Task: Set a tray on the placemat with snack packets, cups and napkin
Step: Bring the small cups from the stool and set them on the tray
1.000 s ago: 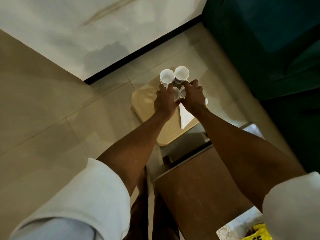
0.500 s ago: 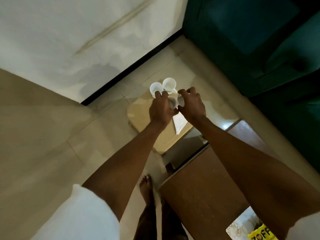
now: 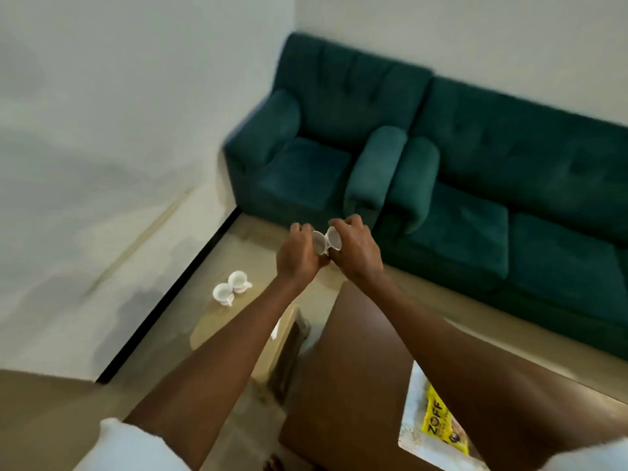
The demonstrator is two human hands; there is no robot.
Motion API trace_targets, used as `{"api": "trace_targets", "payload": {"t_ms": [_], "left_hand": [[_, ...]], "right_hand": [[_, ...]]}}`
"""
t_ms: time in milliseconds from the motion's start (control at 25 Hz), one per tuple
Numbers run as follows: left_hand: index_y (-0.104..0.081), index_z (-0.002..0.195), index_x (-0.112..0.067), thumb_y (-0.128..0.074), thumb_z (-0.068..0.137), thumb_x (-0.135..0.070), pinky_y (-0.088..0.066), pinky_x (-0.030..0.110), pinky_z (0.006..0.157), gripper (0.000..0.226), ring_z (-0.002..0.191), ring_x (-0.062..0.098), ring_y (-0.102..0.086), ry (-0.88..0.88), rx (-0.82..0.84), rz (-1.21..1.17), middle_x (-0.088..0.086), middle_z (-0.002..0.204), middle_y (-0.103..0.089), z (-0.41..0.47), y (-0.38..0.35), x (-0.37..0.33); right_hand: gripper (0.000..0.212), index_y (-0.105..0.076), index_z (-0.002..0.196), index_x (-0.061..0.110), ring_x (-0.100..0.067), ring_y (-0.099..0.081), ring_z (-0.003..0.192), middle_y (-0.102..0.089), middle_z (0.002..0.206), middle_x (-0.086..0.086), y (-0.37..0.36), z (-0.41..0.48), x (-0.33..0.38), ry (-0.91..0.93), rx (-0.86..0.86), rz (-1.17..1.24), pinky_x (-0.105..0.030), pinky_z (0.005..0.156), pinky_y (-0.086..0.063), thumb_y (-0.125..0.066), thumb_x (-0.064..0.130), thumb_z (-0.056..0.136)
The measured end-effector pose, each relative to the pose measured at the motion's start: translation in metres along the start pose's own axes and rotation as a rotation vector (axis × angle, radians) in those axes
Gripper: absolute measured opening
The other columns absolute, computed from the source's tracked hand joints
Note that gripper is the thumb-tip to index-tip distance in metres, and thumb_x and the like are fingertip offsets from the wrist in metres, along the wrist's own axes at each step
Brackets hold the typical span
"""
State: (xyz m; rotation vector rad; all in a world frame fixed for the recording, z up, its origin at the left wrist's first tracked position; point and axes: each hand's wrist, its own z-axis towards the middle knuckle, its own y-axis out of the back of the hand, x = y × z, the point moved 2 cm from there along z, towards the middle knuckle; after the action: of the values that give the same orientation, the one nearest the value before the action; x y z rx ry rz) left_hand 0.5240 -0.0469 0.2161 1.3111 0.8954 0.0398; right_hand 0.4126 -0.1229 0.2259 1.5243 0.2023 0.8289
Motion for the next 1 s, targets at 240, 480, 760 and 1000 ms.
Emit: {"api": "trace_targets", "payload": {"t_ms": [240, 480, 760, 1000], "left_hand": [[-0.060, 0.123, -0.012, -0.088, 0.076, -0.040, -0.058, 0.042, 0.081, 0.061, 0.101, 0.026, -0.067, -0.306, 0.101, -0.025, 0.006, 0.122, -0.064, -0.055, 0.015, -0.208], [-0.060, 0.125, -0.012, -0.085, 0.077, -0.048, -0.058, 0.043, 0.086, 0.065, 0.104, 0.023, -0.065, -0.521, 0.237, 0.029, 0.004, 0.123, -0.063, -0.133, -0.049, -0.369], [-0.059, 0.128, -0.012, -0.082, 0.081, -0.048, -0.058, 0.042, 0.087, 0.063, 0.104, 0.024, -0.065, -0.578, 0.256, 0.079, 0.006, 0.125, -0.061, -0.189, -0.132, -0.511], [-0.061, 0.115, -0.013, -0.084, 0.079, -0.044, -0.058, 0.044, 0.085, 0.053, 0.099, 0.025, -0.064, -0.534, 0.289, 0.102, 0.007, 0.118, -0.062, -0.208, -0.183, -0.532]], "right_hand": [[0.054, -0.058, 0.132, 0.023, -0.032, -0.059, 0.108, -0.053, 0.125, -0.009, 0.176, -0.073, -0.105, -0.237, -0.198, -0.024, -0.044, 0.075, -0.056, -0.081, 0.034, 0.085], [0.062, -0.057, 0.136, 0.020, -0.033, -0.061, 0.112, -0.053, 0.128, -0.012, 0.270, -0.181, -0.238, -0.445, -0.257, -0.002, -0.047, 0.082, -0.060, -0.085, 0.031, 0.082], [0.053, -0.059, 0.134, 0.018, -0.030, -0.063, 0.109, -0.053, 0.130, -0.013, 0.337, -0.255, -0.380, -0.506, -0.274, -0.008, -0.047, 0.085, -0.061, -0.079, 0.036, 0.089], [0.051, -0.059, 0.129, 0.016, -0.032, -0.063, 0.106, -0.053, 0.128, -0.014, 0.330, -0.272, -0.432, -0.543, -0.211, -0.007, -0.048, 0.083, -0.061, -0.080, 0.032, 0.086]]}}
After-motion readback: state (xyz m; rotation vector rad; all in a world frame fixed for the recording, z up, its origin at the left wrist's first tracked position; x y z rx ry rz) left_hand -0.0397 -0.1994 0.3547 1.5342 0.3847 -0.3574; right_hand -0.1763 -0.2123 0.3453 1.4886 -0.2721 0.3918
